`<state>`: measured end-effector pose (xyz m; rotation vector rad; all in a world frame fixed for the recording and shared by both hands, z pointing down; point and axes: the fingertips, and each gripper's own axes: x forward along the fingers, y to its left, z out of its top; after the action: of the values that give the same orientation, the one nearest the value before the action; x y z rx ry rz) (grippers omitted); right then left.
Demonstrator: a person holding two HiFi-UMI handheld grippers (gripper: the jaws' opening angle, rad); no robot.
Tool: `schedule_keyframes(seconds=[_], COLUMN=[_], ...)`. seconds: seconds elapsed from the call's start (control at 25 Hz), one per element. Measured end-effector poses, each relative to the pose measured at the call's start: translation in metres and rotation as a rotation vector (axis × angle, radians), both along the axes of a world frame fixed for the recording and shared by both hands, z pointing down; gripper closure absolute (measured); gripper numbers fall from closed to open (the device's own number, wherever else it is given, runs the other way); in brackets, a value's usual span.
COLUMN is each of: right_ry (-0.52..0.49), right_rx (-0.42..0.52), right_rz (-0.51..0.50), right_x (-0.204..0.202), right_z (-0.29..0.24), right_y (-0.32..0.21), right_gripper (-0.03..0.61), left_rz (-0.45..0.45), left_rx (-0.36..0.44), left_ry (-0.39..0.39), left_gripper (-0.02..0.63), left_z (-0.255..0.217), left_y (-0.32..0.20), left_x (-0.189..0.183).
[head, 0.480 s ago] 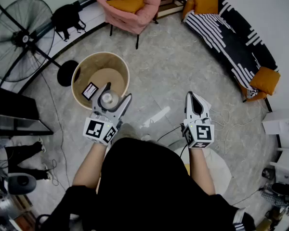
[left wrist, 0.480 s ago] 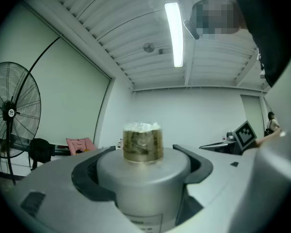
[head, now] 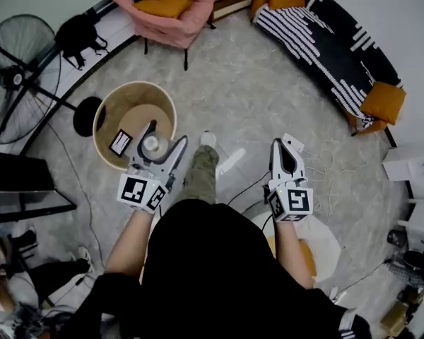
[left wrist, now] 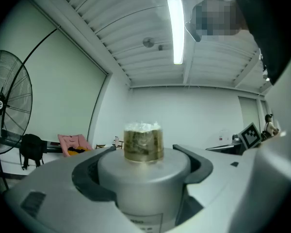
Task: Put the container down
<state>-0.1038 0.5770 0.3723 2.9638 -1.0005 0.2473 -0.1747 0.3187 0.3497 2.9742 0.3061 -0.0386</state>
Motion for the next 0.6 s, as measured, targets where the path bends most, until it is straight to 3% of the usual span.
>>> schedule_keyframes(seconds=[0.28, 0.44, 0.6], right_ry=[-0.027, -0.038, -0.037], right_rx=[-0.038, -0.067, -0.088], right_rz=[0.046, 0.036, 0.024], right_x=[0.076, 0.144, 0.223], right_z=[0.022, 0.029, 0.022], right_y=[0.01, 0.006, -0.013], right_gripper=[0.557, 0.557, 0.557], left_rz=[0.022, 0.014, -0.016], left_rx=[-0.025, -0.048, -0.124], left_ry=[0.004, 0.016, 0.02], left_gripper=[0.241, 0.241, 0.241], left_z=[0.013, 0.011, 0.006], left_y=[-0.011, -0.02, -0.047], left_x=[0.097, 0.169, 0.239])
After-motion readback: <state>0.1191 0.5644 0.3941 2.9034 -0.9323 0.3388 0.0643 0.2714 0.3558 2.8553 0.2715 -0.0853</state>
